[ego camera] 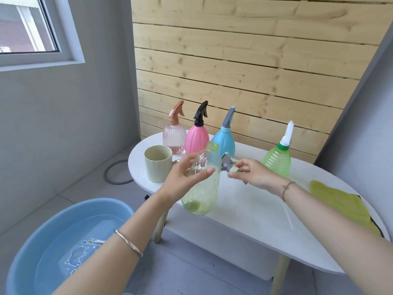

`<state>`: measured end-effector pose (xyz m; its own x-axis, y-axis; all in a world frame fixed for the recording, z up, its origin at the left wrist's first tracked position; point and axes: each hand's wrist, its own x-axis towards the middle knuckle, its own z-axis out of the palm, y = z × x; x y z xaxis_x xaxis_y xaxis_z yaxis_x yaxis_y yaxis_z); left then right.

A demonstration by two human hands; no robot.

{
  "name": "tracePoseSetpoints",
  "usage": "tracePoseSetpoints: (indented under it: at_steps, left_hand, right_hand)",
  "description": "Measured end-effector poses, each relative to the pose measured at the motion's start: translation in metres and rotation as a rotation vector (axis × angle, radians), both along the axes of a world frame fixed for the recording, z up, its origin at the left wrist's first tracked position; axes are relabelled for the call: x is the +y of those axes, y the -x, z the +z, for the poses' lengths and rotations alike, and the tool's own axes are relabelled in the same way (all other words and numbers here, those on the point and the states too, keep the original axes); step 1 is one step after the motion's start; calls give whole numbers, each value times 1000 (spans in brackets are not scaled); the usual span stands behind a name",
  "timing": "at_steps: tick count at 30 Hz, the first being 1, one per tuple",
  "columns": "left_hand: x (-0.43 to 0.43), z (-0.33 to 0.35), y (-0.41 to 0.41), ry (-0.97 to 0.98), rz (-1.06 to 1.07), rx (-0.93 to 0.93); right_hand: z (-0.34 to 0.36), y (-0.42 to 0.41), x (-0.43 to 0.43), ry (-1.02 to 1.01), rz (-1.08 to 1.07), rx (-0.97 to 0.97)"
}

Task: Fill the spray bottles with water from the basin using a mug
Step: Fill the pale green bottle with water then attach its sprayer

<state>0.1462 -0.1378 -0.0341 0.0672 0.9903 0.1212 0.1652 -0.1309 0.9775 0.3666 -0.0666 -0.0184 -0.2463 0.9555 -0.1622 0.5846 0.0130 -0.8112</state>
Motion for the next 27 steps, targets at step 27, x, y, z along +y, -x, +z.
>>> tracePoseSetpoints:
  at_steps: [27]
  left_hand:
    - [-40, 22, 95, 8, 348, -21]
  right_hand:
    - [-40, 113, -12, -196, -116, 240]
